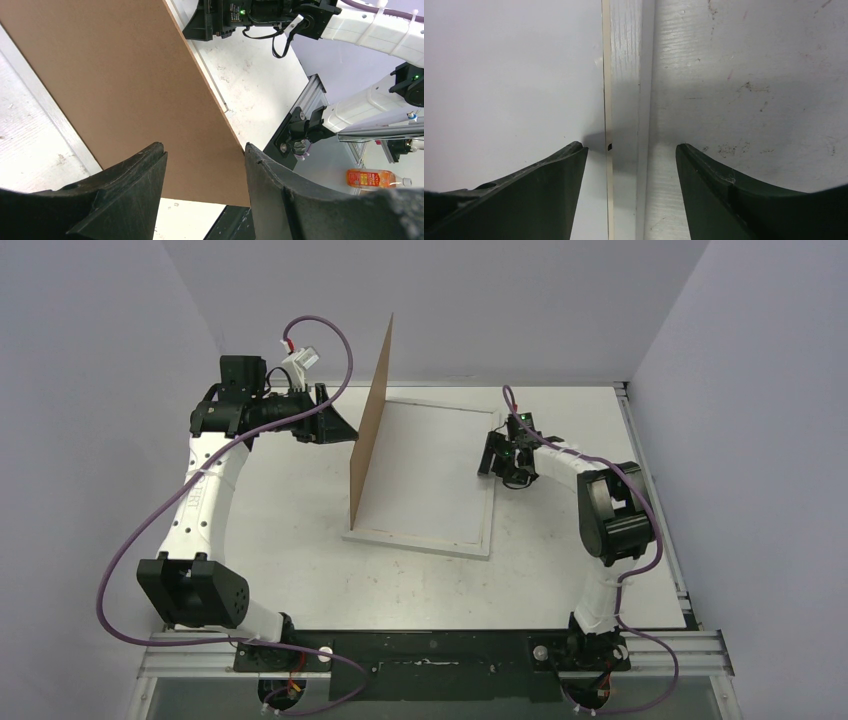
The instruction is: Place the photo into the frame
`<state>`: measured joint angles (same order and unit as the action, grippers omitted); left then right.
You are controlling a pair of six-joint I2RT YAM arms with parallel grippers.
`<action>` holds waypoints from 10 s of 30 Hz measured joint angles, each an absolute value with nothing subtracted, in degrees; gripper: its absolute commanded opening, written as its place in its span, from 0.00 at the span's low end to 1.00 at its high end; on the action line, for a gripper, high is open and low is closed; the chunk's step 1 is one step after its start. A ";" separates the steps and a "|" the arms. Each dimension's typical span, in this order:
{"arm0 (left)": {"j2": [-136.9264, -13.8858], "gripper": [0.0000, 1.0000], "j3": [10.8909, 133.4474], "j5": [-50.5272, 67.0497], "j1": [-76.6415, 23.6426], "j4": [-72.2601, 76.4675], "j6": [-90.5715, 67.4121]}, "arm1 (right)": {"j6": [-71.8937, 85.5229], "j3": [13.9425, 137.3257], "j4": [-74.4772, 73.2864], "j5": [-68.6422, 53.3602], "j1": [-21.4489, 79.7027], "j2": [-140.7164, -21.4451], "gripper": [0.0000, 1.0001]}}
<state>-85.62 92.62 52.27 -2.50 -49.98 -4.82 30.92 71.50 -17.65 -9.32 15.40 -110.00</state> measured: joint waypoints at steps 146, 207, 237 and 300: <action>-87.05 0.78 91.20 52.10 -4.45 -46.41 -10.85 | 79.64 74.02 27.68 -24.01 27.79 -105.65 0.90; -108.57 0.64 73.60 37.36 1.19 -21.50 -5.21 | 37.36 83.90 -28.60 -11.94 24.64 -103.94 0.90; -114.39 0.22 70.63 39.92 -1.37 -16.03 -7.73 | 31.66 81.71 -29.61 -7.53 23.99 -110.50 0.90; -112.62 0.15 69.73 39.40 -0.64 -17.28 -5.48 | 30.04 83.31 -28.58 -0.25 25.69 -109.38 0.85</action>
<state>-112.62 69.73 39.40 -0.64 -17.28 -5.48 30.04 83.31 -28.58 -0.25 25.69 -109.38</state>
